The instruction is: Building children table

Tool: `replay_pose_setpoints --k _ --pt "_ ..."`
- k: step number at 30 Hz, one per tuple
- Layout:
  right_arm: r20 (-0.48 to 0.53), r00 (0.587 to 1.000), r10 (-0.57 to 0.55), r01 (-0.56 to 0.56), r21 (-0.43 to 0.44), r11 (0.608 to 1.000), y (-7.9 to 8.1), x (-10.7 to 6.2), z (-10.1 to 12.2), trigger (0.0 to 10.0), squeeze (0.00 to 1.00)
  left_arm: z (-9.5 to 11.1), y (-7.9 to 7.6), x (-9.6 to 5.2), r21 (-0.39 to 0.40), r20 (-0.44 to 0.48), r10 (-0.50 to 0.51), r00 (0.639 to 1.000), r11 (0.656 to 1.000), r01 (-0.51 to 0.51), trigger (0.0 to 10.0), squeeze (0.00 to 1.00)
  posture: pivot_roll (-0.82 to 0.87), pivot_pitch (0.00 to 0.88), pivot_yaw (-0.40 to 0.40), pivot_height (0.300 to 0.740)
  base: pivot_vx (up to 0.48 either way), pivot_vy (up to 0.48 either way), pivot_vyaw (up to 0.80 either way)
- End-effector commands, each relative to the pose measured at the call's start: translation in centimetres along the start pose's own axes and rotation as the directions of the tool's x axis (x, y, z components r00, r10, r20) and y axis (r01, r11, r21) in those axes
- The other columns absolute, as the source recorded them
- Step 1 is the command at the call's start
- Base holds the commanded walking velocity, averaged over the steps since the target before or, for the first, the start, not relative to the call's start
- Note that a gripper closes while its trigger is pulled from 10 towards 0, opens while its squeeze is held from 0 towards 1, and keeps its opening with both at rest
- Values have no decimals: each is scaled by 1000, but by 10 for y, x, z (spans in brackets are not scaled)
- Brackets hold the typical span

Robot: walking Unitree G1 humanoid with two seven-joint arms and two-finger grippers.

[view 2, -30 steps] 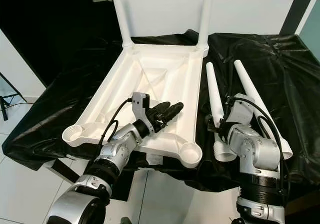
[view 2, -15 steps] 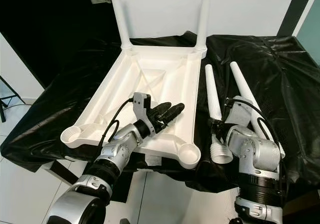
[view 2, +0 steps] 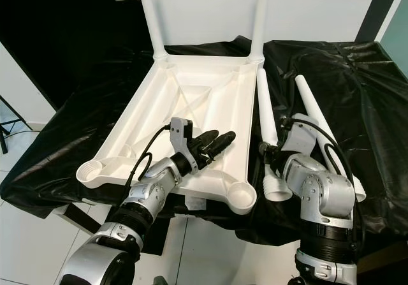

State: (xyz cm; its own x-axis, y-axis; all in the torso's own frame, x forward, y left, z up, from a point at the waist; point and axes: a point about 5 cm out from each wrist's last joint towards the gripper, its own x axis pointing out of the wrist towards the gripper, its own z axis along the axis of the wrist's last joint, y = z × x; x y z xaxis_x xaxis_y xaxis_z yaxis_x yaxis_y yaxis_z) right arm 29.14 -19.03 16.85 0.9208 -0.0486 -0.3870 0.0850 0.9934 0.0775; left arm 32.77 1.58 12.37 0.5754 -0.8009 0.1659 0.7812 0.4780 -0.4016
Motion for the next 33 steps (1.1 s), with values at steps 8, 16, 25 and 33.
replay_pose_setpoints --k 8,16,25,33 --pt "384 923 -10 148 -331 932 16 -21 40 10000 0 -2 -5 3 -7 0 -29 1000 1000 29 10000 0 -196 0 81 740 0 0 0" --pt "463 883 -79 260 -342 903 12 -24 42 10000 0 -2 -5 2 -7 1 -28 1000 1000 28 10000 0 -194 0 84 740 0 0 0" --pt "388 915 -108 159 -102 982 3 -18 37 10000 0 0 -4 3 -2 3 -29 1000 1000 29 10000 0 -192 0 86 740 0 0 0" --pt "504 858 -103 173 -95 980 2 -27 52 10000 0 -1 -4 3 -1 -3 -31 1000 1000 31 10000 0 -199 0 85 740 0 0 0"
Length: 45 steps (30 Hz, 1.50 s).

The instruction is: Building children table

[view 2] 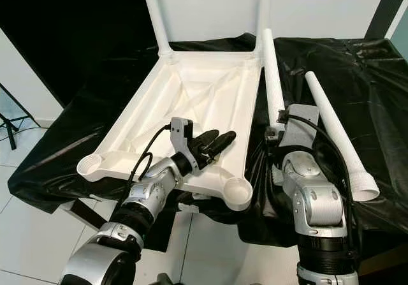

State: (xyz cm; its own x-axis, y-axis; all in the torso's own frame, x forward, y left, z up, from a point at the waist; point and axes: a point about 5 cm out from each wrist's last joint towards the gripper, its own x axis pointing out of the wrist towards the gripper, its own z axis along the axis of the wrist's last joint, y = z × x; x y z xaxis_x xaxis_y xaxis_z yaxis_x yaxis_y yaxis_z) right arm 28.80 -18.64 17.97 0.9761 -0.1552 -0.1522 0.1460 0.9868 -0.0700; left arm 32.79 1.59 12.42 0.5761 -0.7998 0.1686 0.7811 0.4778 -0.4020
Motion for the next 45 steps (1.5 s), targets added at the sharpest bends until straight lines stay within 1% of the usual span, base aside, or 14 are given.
replay_pose_setpoints --k 1,3,5,8,12,15,16,17,18,22,24,37,42,45 --pt "269 961 -60 62 1 998 -10 -8 46 10000 0 -2 -4 3 0 -6 -31 1000 1000 31 10000 0 -199 0 85 740 0 0 0" --pt "294 954 -55 63 -20 998 -8 -9 49 10000 0 -2 -4 3 -1 -6 -31 1000 1000 31 10000 0 -200 0 84 740 0 0 0" --pt "375 926 -39 78 -89 993 -4 -15 58 10000 0 -3 -5 3 -1 -7 -32 999 999 32 10000 0 -203 0 83 740 0 0 0" --pt "389 920 -39 84 -98 992 -3 -16 60 10000 0 -3 -5 4 -1 -8 -32 999 999 32 10000 0 -205 0 83 740 0 0 0" --pt "374 926 -50 94 -100 990 -5 -14 58 10000 0 -3 -5 4 -2 -10 -33 999 999 33 10000 0 -205 0 81 740 0 0 0" --pt "271 958 -90 117 -87 989 -11 -8 41 10000 0 -4 -5 4 -1 -11 -35 999 999 35 10000 0 -204 0 80 740 0 0 0" --pt "204 973 -110 123 -53 991 -14 -5 29 10000 502 -4 -5 4 -1 -11 -35 999 999 35 10000 0 -202 0 80 740 0 0 0" --pt "161 980 -120 127 -29 992 -16 -4 21 10000 502 -4 -5 4 -1 -11 -34 999 999 34 10000 0 -202 0 80 740 0 0 0" --pt "130 983 -130 133 -8 991 -17 -3 15 10000 1000 -3 -5 4 0 -11 -34 999 999 34 10000 0 -201 0 80 740 0 0 0" --pt "74 985 -157 156 29 987 -18 -2 2 10000 1000 -3 -4 4 2 -11 -31 999 1000 31 10000 0 -200 0 83 740 0 0 0" --pt "51 986 -157 154 48 987 -16 -1 -3 10000 0 -2 -4 4 4 -11 -31 999 1000 31 10000 0 -201 0 86 740 0 0 0" --pt "-25 990 -141 142 28 989 -16 -2 -7 10000 0 -3 -4 3 6 -15 -35 999 999 35 10000 0 -202 0 87 740 0 0 0" --pt "-156 974 -164 159 -45 986 -28 0 -17 10000 0 -3 -4 3 8 -19 -32 999 999 33 10000 0 -203 0 85 740 0 0 0" --pt "-169 971 -166 160 -51 986 -30 0 -19 10000 0 -4 -4 3 7 -19 -33 999 999 33 10000 0 -203 0 85 740 0 0 0"
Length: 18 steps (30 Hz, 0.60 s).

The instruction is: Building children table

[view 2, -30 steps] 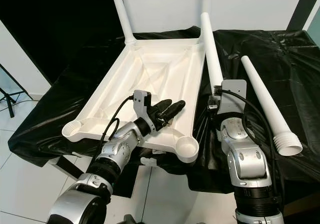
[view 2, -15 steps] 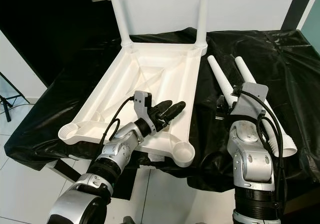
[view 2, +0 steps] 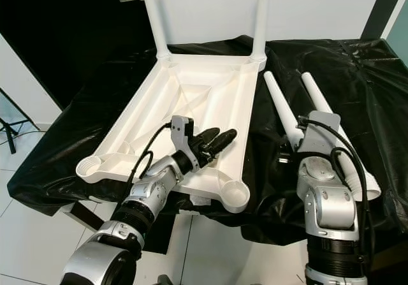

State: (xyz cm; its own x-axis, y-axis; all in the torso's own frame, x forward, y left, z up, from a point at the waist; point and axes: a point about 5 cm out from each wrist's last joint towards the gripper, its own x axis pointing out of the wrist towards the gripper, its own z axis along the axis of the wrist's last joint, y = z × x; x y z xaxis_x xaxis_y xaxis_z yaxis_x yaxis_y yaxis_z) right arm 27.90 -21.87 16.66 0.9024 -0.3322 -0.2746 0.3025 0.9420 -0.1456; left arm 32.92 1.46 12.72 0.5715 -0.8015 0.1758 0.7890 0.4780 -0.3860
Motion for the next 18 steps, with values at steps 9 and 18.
replay_pose_setpoints --k 9,18 --pt "-234 964 127 -126 20 992 5 4 -35 10000 0 -9 -5 1 -5 -32 -28 999 1000 28 10000 0 -199 0 81 740 0 0 0" --pt "-426 890 164 -140 89 986 6 6 -75 10000 0 -10 -4 -1 3 -42 -26 999 1000 26 10000 0 -192 0 84 740 0 0 0"
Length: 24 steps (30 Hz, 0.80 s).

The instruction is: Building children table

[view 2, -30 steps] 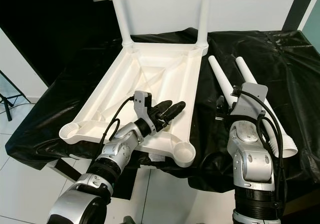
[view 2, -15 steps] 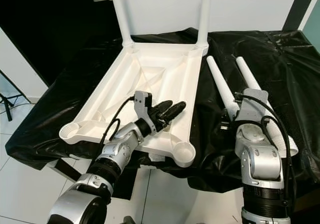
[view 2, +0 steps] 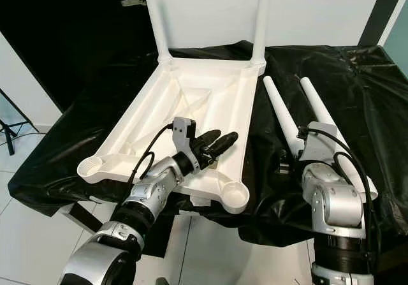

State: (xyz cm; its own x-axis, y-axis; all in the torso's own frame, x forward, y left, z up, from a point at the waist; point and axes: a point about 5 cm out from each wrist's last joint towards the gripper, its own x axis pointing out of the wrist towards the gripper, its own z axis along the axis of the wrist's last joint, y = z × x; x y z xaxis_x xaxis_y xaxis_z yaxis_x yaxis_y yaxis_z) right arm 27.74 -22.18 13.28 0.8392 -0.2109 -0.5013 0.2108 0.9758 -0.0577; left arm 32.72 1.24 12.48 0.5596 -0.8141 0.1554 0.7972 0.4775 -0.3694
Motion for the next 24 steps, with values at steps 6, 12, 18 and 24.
replay_pose_setpoints --k 6,12,18,24 --pt "-324 944 59 -41 62 997 7 10 -67 10000 0 -8 -3 -1 -7 -32 -20 999 1000 20 10000 0 -190 0 92 740 0 0 0" --pt "-318 948 9 12 64 998 3 13 -66 10000 0 -11 -3 -2 -3 -54 -24 998 1000 24 10000 0 -194 0 96 740 0 0 0" --pt "-284 957 66 -45 79 996 12 14 -59 10000 0 -13 -4 0 0 -69 -24 997 1000 24 10000 0 -194 0 96 740 0 0 0" --pt "-326 914 240 -209 125 970 38 7 -66 10000 0 -17 -4 -1 2 -88 -15 996 1000 15 10000 0 -191 0 89 740 0 0 0"
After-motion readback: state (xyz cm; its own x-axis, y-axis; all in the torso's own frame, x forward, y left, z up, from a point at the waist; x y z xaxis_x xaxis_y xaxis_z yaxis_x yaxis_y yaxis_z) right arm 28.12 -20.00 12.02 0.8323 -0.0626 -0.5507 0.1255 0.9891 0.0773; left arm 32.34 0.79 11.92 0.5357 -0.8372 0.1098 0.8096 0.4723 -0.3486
